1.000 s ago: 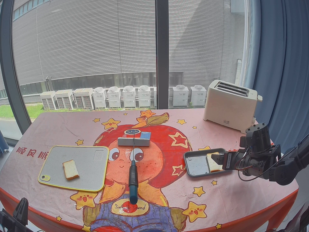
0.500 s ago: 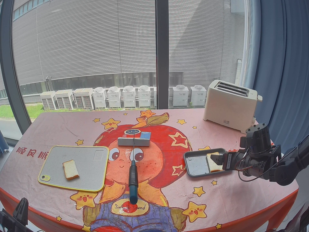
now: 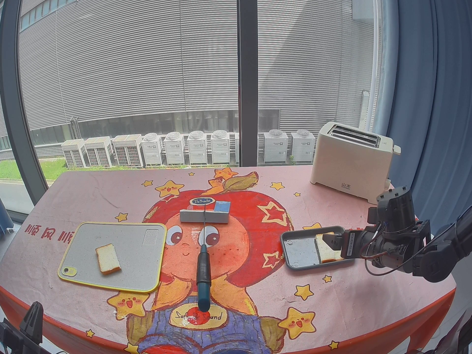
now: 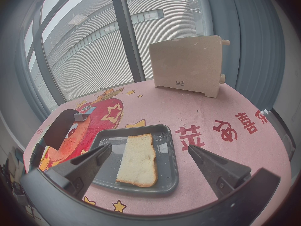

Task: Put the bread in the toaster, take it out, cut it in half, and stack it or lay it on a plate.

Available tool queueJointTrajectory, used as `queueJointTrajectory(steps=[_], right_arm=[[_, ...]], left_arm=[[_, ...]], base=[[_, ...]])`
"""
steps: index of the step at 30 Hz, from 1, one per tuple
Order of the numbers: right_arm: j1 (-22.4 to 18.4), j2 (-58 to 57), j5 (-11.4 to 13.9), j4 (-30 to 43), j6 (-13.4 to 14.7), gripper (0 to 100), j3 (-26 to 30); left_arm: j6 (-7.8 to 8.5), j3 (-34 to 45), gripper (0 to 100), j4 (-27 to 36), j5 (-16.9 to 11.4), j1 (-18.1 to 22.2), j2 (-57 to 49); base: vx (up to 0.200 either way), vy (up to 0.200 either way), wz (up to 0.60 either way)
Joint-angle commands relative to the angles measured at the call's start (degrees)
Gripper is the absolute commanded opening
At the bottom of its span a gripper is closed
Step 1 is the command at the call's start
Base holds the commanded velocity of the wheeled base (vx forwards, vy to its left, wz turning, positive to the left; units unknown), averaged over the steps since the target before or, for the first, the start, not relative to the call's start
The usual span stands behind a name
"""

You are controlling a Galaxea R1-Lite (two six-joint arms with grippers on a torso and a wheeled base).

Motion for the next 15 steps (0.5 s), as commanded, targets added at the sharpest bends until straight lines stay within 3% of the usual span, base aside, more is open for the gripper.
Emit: queueJointTrajectory(steps=[1,15], right_arm=[[-0.4,-0.6,0.0,0.0,-0.1,100,-0.1],[-2.7,-3.5,0.0,0.0,-3.1,100,0.3]], left_arm=[[-0.01,1.0,0,0.0,-0.1,0.0,-0.9],[-0.01,1.0,0,0.0,0.0,0.0,-0.9]], base=[[0.0,0.0,0.0],[0.0,0.0,0.0]])
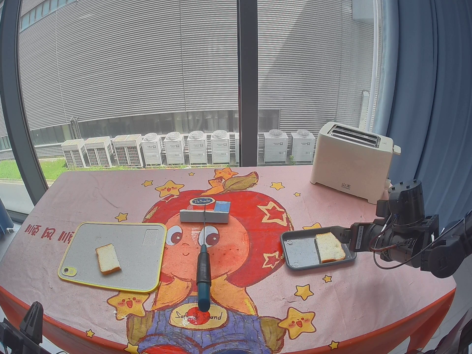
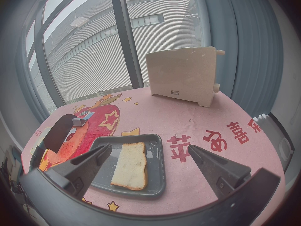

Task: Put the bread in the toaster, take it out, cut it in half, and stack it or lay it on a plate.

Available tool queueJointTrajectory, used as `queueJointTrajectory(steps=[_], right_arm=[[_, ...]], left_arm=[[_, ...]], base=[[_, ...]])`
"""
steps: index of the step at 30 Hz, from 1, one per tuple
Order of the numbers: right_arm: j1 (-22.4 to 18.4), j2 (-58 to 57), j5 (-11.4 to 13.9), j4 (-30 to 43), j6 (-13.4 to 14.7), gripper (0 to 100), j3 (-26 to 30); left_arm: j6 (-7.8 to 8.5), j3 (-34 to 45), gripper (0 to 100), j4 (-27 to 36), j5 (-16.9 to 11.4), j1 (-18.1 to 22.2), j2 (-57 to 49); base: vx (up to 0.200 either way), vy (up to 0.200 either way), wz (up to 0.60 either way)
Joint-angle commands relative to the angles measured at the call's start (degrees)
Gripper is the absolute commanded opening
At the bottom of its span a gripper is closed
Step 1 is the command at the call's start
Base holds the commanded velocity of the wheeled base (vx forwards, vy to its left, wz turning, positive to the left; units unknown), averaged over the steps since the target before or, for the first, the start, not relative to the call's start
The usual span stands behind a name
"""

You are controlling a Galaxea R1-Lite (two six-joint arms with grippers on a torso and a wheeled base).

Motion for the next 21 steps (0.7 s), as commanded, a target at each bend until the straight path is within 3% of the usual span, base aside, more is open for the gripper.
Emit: queueJointTrajectory(steps=[1,21], right_arm=[[-0.6,-1.2,0.0,0.0,-0.3,100,0.1],[-2.1,-1.9,0.6,-0.1,-3.2,100,1.0]], left_arm=[[-0.01,1.0,0,0.0,0.0,0.0,-0.9],[-0.01,1.0,0,0.0,0.0,0.0,-0.9]], base=[[0.0,0.0,0.0],[0.0,0.0,0.0]])
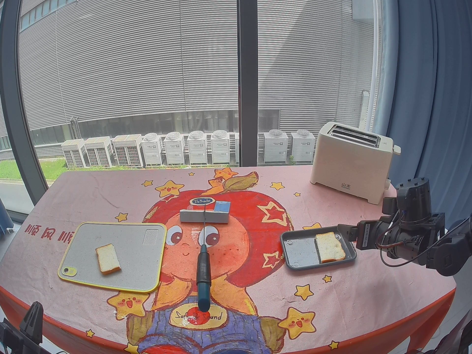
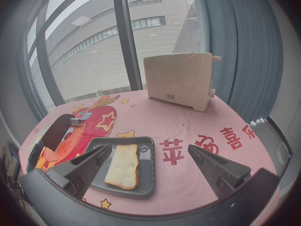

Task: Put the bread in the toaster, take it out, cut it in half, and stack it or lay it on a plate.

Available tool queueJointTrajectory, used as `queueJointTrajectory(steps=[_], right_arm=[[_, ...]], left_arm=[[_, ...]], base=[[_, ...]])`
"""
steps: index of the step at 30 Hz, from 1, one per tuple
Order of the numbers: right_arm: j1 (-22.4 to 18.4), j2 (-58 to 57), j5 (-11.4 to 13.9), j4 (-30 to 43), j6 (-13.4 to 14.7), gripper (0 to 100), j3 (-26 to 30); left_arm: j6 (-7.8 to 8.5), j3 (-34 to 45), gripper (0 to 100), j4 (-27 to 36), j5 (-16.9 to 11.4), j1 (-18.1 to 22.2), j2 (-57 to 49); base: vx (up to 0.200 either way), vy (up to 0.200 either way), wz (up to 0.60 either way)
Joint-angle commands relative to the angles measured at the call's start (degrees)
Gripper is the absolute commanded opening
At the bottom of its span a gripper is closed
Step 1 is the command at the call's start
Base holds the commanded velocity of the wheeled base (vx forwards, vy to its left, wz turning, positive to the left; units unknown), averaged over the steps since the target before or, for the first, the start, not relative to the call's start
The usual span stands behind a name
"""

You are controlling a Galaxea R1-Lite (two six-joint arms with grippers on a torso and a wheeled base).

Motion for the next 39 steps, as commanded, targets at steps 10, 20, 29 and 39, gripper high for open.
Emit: queueJointTrajectory(steps=[10,20,29,39], right_arm=[[-0.8,-0.9,0.6,-2.6,-1.3,100,1.2],[-2.9,-0.5,3.9,-12.8,-4.8,100,5.1],[-5.7,-0.8,9.3,-15.1,-7.0,100,6.4],[-9.3,1.1,14.3,-29.8,-11.6,100,11.0]], left_arm=[[-0.01,1.0,0,0.0,0.0,0.0,-0.9],[-0.01,1.0,0,0.0,0.0,0.0,-0.9],[-0.1,1.0,0,0.0,0.0,0.0,-0.9],[-0.1,1.0,0,0.0,0.0,0.0,-0.9]], base=[[0.0,0.0,0.0],[0.0,0.0,0.0],[0.0,0.0,0.0],[0.0,0.0,0.0]])
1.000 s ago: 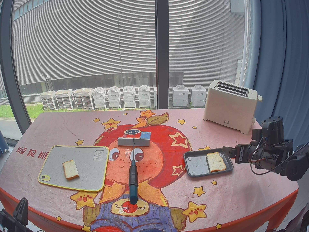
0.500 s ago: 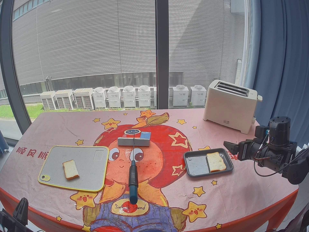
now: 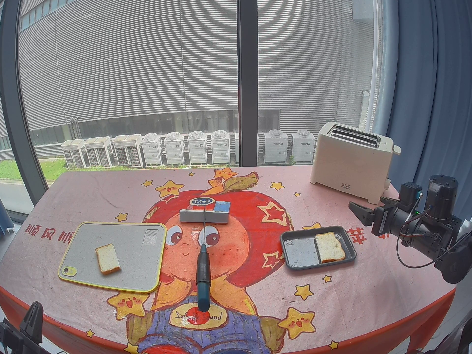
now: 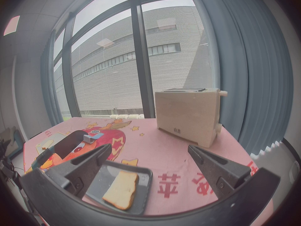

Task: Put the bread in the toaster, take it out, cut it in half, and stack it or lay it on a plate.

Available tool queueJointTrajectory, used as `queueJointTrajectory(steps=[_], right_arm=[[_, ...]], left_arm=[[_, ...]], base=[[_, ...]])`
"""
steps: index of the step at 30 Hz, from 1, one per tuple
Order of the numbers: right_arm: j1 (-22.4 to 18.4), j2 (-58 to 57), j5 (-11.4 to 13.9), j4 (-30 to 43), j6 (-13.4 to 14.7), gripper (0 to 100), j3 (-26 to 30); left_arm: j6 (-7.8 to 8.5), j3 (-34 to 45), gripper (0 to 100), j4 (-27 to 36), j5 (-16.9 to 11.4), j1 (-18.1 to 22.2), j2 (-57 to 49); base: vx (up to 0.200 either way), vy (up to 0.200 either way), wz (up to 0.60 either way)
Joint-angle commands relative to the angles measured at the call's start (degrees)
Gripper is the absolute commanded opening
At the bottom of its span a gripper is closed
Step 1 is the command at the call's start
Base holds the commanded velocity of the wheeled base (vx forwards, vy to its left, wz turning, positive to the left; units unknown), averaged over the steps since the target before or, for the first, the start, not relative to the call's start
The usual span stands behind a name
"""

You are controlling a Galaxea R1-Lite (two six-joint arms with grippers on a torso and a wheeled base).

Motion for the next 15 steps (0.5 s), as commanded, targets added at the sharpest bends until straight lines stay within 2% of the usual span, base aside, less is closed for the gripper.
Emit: queueJointTrajectory(steps=[1,4,15], right_arm=[[-1.3,1.4,0.7,-3.7,-1.3,100,2.3],[-1.7,1.4,0.7,-6.7,-3.1,100,2.9],[-2.8,1.0,0.7,-12.3,-5.7,100,4.2]], left_arm=[[-0.02,1.0,0,0.0,0.0,0.0,-0.9],[-0.02,1.0,0,0.0,0.0,0.0,-0.9],[0.06,1.0,0,0.0,0.0,0.0,-0.9]], base=[[0.0,0.0,0.0],[0.0,0.0,0.0],[0.0,0.0,0.0]])
